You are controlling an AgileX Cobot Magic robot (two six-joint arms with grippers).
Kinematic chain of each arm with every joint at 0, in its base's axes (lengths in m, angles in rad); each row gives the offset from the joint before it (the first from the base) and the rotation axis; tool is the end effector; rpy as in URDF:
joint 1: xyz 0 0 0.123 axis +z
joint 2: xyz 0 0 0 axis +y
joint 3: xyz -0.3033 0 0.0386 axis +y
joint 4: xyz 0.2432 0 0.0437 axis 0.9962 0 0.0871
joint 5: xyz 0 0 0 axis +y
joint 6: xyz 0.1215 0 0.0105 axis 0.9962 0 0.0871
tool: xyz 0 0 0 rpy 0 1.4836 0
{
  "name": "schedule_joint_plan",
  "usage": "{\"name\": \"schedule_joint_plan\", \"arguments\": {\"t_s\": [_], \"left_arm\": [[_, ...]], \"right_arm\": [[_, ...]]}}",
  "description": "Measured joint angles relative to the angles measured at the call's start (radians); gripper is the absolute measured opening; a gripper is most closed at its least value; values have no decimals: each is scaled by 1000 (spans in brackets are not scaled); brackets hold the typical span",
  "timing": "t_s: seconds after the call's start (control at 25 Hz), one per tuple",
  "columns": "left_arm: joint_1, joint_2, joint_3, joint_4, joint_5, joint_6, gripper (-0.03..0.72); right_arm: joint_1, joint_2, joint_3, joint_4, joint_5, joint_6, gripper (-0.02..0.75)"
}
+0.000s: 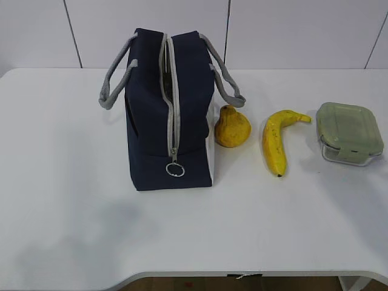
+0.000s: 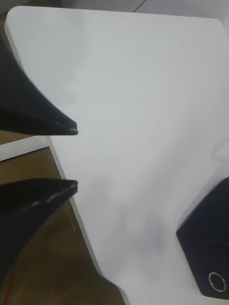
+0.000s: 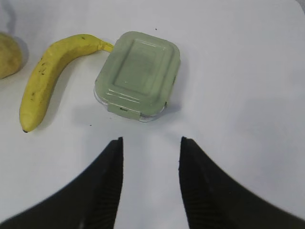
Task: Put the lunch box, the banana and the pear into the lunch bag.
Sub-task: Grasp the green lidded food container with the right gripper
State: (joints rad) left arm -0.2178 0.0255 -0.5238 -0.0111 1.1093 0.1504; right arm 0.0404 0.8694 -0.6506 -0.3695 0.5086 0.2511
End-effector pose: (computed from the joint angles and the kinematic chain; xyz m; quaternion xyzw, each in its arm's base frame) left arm -0.0041 -0.0003 0.2628 0.1589 0.8514 -0.0224 0.4994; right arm 0.1796 -0.0142 0.3005 -0.0103 0.8845 -0.0863 0.4584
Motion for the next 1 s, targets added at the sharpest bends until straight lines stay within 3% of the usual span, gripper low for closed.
{"name": "schedule_joint_plan", "arguments": {"t_s": [0.64,1.0], "left_arm": [[-35,148,0,-2,0,-7,246],[-35,194,0,-2,0,-7,255]], "right_arm": [[0,326,-303,-29,224,45,335],[-95,392,-389,-20,264,57,335]]}}
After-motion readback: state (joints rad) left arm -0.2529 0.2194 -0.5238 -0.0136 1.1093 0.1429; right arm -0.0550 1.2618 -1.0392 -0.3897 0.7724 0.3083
